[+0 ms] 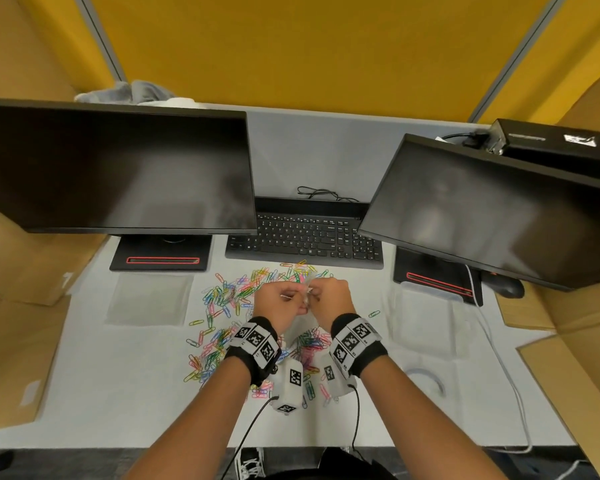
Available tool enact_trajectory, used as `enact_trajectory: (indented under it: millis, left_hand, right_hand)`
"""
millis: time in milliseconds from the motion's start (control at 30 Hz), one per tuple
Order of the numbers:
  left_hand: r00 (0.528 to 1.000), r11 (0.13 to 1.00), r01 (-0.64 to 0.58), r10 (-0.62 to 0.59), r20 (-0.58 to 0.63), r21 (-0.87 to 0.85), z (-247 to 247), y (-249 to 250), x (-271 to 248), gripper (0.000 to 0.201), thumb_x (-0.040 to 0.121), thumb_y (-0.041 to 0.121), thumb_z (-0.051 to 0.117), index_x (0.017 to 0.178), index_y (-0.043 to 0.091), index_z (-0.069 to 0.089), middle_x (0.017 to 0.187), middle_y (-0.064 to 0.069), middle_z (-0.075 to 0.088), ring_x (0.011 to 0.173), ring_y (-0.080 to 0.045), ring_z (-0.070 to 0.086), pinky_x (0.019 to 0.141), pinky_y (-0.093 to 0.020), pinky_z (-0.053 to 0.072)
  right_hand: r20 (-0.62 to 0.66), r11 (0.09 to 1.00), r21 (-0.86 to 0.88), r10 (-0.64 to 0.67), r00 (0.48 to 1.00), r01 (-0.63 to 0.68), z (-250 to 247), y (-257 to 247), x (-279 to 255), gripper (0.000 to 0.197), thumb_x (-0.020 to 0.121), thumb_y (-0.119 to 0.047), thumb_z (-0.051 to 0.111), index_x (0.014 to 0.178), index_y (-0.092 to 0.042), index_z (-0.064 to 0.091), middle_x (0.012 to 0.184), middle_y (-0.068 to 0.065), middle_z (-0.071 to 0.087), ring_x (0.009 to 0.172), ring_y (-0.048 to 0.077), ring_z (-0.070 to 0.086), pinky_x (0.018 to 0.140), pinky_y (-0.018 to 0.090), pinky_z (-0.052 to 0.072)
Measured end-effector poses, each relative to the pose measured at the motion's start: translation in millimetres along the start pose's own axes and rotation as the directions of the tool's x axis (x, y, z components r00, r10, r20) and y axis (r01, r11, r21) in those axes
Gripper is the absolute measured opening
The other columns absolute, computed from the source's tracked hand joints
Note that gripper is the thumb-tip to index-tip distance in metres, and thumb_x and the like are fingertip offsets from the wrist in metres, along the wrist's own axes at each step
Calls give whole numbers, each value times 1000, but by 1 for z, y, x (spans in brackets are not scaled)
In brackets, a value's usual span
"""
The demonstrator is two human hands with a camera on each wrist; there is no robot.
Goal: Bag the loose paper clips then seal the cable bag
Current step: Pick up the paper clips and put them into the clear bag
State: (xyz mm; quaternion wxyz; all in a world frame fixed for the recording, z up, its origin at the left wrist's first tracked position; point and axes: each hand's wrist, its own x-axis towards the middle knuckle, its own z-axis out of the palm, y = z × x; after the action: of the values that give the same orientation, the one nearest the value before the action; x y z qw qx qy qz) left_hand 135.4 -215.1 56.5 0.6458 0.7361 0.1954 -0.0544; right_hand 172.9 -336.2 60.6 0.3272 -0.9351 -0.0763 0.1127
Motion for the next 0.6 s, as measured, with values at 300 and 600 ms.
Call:
enact_trajectory:
  millis: [300,600]
  left_hand:
    - [999,998,34,-34,-13,-45,-10,-7,2,11,89,-1,67,92,7,75,85,-17,71,65,-22,73,62,-29,62]
    - [998,998,41,-43,-48,-43,-34,-5,2,14,88,-1,68,93,10,76,92,-12,70,76,-28,74,63,-33,63]
  right_hand:
    - [174,981,174,-122,977,92,-17,3,-9,36,84,9,54,99,-15,76,89,8,75,68,17,65,65,21,54]
    - [190,953,-155,287,939,-260,-15,107,-27,53,86,-18,67,136,-14,50,142,8,48,130,24,46,110,32,35]
